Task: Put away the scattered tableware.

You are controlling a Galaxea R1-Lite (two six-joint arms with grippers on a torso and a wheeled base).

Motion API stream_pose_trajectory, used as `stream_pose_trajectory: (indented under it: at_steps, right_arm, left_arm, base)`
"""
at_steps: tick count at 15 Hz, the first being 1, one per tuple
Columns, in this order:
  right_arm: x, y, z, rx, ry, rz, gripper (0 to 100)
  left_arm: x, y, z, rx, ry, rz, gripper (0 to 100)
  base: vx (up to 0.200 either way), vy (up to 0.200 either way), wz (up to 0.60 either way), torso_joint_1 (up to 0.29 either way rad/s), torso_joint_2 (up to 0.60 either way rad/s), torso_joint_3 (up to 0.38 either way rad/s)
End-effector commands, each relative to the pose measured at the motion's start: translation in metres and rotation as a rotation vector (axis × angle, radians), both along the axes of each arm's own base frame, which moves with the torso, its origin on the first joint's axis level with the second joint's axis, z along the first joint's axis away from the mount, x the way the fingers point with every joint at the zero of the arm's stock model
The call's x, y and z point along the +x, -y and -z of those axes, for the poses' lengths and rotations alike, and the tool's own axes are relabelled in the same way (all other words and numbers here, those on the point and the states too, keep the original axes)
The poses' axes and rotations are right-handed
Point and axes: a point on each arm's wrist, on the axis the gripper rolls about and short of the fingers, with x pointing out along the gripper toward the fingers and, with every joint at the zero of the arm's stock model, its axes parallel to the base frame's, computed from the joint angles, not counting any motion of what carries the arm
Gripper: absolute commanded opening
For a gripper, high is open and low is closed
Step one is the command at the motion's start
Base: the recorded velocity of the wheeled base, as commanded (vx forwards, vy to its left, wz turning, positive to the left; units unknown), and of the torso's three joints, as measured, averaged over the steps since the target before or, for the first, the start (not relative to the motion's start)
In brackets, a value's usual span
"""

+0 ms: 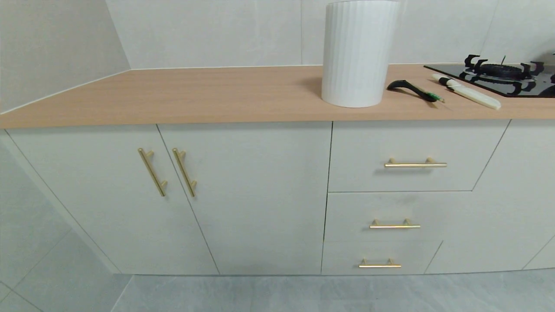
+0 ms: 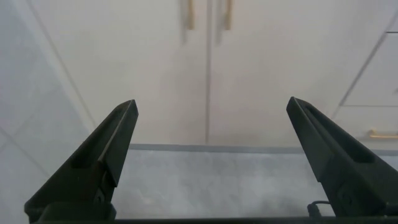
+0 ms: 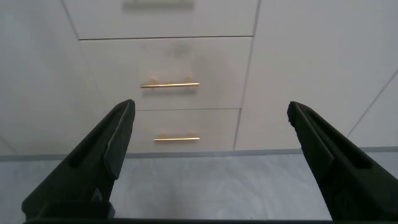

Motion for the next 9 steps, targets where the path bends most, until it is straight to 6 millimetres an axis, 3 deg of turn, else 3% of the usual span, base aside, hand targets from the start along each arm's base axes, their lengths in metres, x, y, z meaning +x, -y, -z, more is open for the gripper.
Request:
stream_pose_trajectory:
  at_steps: [1,9]
  right_arm:
    - [0.0001,0.0,0.0,0.0,-0.001,0.0,100]
    - [0.0001,0.0,0.0,0.0,-0.001,0.0,100]
  left_arm:
    - [0.0001,0.0,0.0,-0.001,-0.002,0.0,100]
    - [0.0001,0.0,0.0,-0.001,-0.002,-0.001,100]
  base:
    - [0.0,0.0,0.0,0.0,0.0,0.0]
    - [0.0,0.0,0.0,0.0,0.0,0.0]
